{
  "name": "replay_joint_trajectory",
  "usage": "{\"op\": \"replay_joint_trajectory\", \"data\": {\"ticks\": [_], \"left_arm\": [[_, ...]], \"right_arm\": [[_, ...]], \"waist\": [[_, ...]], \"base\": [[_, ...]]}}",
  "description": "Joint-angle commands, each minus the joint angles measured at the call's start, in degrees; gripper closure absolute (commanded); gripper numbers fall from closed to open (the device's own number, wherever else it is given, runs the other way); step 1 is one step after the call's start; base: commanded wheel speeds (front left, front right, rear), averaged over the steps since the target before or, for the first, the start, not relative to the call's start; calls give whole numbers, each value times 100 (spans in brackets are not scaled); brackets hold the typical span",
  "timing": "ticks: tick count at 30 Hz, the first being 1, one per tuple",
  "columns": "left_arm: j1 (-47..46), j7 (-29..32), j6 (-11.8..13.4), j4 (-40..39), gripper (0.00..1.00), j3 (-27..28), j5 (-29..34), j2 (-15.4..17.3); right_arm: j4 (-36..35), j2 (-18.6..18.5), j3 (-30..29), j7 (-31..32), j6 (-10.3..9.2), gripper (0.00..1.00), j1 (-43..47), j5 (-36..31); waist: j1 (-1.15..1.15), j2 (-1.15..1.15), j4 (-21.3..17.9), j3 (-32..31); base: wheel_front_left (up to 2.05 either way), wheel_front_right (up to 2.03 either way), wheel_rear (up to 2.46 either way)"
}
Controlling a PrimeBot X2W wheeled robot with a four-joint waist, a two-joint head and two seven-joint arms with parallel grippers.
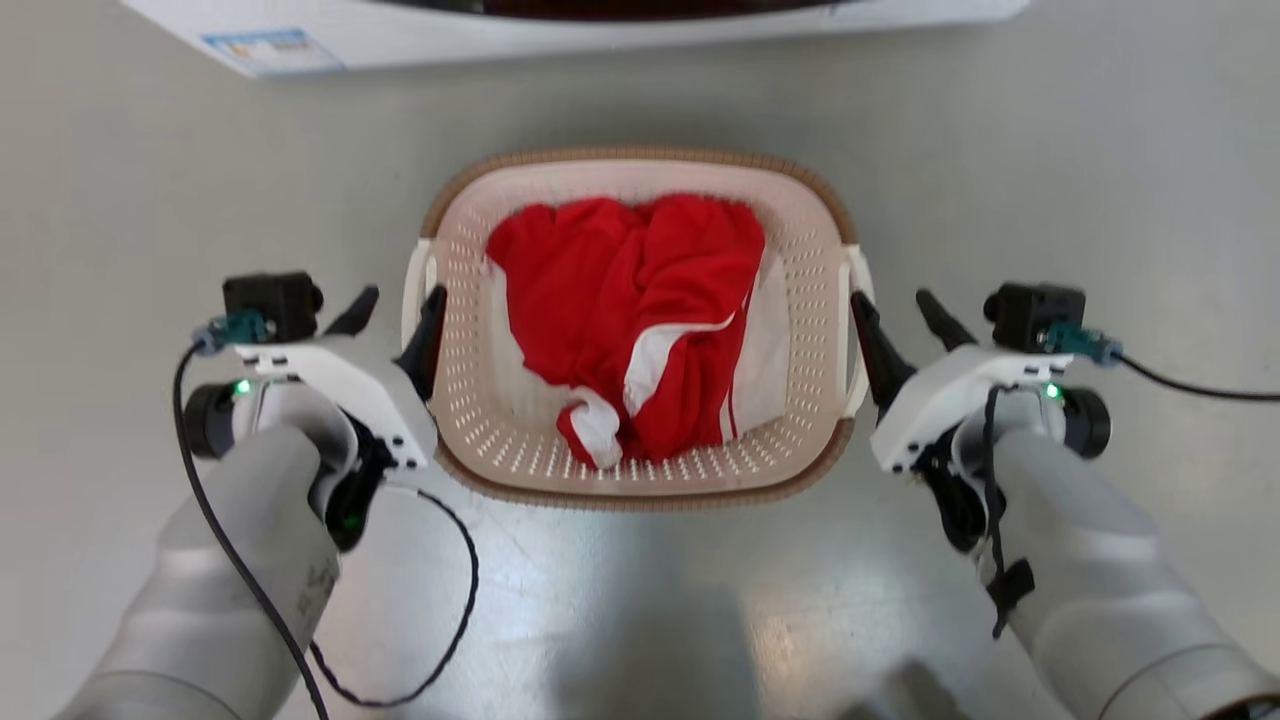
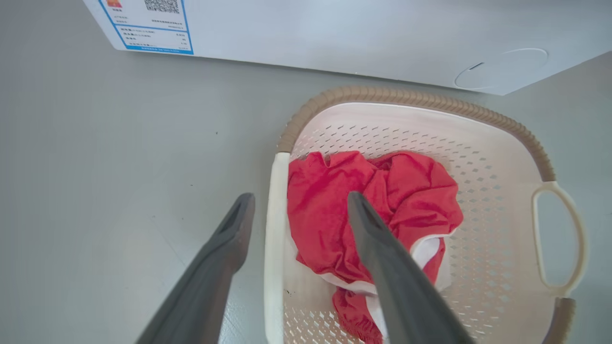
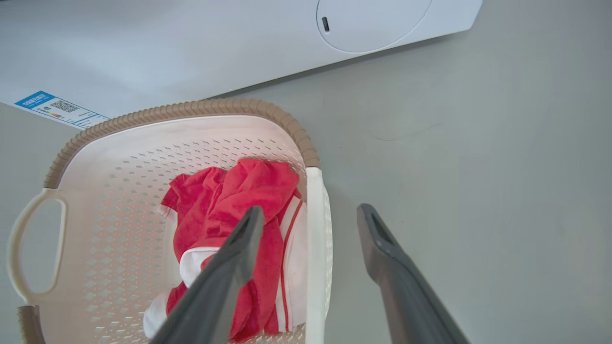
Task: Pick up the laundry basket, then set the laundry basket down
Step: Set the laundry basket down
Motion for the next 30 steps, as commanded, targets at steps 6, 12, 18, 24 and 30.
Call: {"op": "replay_joint_trajectory", "data": {"ticks": [6,12,18,24,30], "left_arm": [[402,-35,-33,-192,0,357,147,145],[845,-35,-33,-608,0,715,431,257],[1383,-35,-33,-1144,0,1205,806,333],[1884,-35,-33,-1667,0,1647,1255,311],[2397,-35,-33,-2114,0,2110,1604,203]], "right_arm": [[-306,55,-32,-79,37,0,609,-2],[-731,-12,-154,-79,37,0,992,-100],[-1179,-78,-298,-79,37,0,1423,-271],[-1634,-149,-460,-79,37,0,1841,-468],[-2164,-189,-767,-79,37,0,2268,-690]], "waist": [[-1,0,-32,-788],[-1,0,-84,-1421],[-1,0,-117,-2034],[-1,0,-92,-2528],[-1,0,-60,-3049]], "base": [[0,0,0],[0,0,0],[0,0,0],[0,0,0],[0,0,0]]}}
